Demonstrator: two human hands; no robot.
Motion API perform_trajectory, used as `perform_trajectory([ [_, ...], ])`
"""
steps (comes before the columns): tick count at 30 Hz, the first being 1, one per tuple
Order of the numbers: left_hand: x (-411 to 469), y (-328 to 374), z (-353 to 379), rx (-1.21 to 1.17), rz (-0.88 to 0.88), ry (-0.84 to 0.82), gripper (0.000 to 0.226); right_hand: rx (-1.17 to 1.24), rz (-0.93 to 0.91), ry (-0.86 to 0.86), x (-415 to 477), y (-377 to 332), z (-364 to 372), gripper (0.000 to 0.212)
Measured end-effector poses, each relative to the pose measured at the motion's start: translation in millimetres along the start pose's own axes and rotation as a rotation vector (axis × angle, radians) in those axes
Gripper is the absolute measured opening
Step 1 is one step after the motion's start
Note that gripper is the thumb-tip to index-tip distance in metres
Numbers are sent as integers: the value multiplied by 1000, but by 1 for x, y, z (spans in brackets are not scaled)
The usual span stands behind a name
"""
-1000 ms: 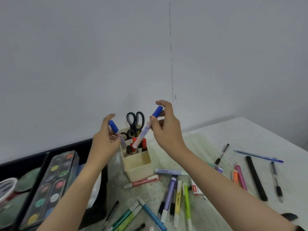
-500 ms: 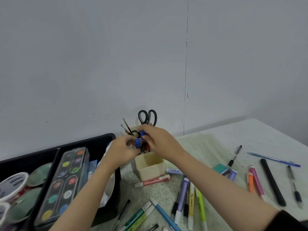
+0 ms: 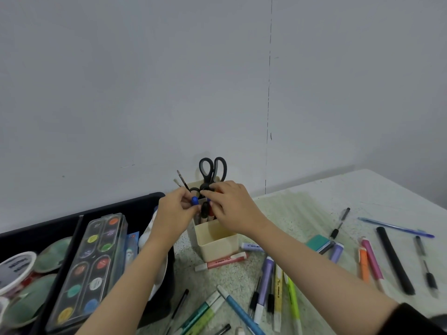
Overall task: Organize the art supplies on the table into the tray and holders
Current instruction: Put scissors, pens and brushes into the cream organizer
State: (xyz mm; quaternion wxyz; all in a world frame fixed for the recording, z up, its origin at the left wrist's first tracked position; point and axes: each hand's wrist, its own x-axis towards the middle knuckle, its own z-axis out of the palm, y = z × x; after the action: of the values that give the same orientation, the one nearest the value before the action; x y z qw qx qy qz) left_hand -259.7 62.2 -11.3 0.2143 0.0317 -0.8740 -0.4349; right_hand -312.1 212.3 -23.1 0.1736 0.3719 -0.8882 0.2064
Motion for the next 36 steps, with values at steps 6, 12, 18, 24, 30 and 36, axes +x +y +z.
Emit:
perform_trajectory([
  [6,-5,0,3,105,115,-26,29,103,71,35,-22,1,-2,55],
  [12,-2,5,1,127,51,13,20,136,80,-32,-45,7,4,55],
  [18,-6,22,7,232,-7,0,27,205,273,-11,-84,25,-29,57],
  [24,-47,47,38,279,316,102,27,33,683,72,-165,94,-59,38],
  [30,-107,46,96,184,322,-186,18,-162,1006,89,-233,134,-83,36],
  [36,-156,64,156,100,356,-449,23,77,1125,37,-249,137,-104,28],
])
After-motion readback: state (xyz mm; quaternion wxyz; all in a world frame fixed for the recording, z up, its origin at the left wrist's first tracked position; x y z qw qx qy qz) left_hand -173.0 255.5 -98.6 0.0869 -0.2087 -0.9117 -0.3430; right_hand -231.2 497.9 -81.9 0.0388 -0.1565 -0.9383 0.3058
